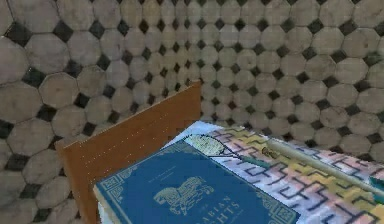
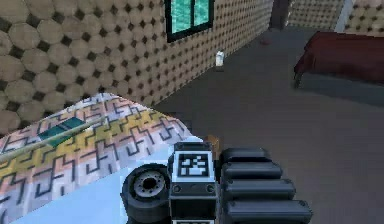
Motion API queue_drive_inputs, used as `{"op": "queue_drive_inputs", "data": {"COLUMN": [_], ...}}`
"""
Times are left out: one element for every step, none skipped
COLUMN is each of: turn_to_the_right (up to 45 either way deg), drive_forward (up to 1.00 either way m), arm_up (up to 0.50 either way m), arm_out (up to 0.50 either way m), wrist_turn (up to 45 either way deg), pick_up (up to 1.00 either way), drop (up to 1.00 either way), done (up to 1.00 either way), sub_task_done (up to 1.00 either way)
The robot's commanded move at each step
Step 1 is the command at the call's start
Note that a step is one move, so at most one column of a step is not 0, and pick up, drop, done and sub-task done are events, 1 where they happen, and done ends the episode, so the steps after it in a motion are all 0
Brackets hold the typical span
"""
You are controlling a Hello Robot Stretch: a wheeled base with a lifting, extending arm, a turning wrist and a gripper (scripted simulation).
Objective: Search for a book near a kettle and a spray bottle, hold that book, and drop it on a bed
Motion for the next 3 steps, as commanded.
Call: {"op": "queue_drive_inputs", "data": {"turn_to_the_right": [-45.0,-45.0,-18.0], "drive_forward": [0.0,0.0,0.0], "arm_up": [0.0,0.0,0.0], "arm_out": [0.0,0.0,0.0], "wrist_turn": [0.0,0.0,0.0], "pick_up": [0.0,0.0,0.0], "drop": [0.0,0.0,0.0], "done": [0.0,0.0,0.0], "sub_task_done": [0.0,0.0,0.0]}}
